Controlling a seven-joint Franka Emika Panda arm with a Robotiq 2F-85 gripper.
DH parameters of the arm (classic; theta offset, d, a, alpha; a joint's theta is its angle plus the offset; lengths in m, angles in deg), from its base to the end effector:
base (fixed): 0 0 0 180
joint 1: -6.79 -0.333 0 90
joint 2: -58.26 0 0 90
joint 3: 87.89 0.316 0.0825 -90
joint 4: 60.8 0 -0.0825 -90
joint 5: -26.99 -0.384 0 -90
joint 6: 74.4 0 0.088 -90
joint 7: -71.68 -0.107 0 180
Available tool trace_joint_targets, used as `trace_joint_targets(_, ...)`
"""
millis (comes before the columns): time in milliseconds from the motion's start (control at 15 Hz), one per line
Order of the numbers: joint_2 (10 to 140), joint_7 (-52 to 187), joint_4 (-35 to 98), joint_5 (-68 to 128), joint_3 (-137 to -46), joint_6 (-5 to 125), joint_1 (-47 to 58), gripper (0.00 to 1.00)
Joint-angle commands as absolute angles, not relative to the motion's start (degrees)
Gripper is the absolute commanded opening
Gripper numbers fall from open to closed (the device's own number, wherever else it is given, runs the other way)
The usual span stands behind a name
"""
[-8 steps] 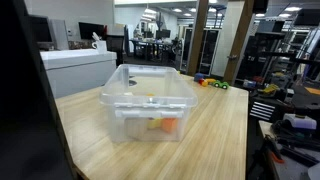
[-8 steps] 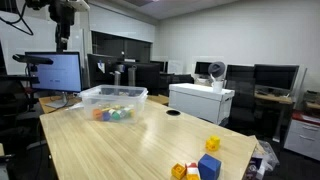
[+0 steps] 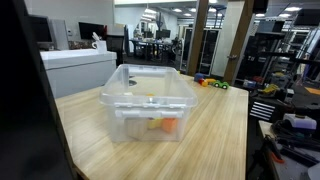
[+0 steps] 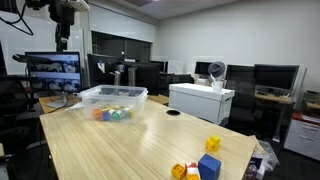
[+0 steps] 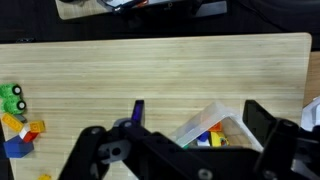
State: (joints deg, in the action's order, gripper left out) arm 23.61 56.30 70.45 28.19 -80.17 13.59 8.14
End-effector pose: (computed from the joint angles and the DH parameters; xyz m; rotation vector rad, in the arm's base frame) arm 0.3484 0.0455 0.5568 2.9987 -0.2796 -0.2036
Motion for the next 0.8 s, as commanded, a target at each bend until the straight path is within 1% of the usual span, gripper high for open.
trace_joint_targets(0,23.7,56.1,70.3,28.4,-80.6,13.4,7.6,1.0)
trace_joint_targets(400,23.8,56.3,70.5,28.0,-80.3,13.5,7.0,1.0)
trace_joint_targets(733,32.8,52.7,64.1,28.9,-81.5,14.5,9.4,1.0)
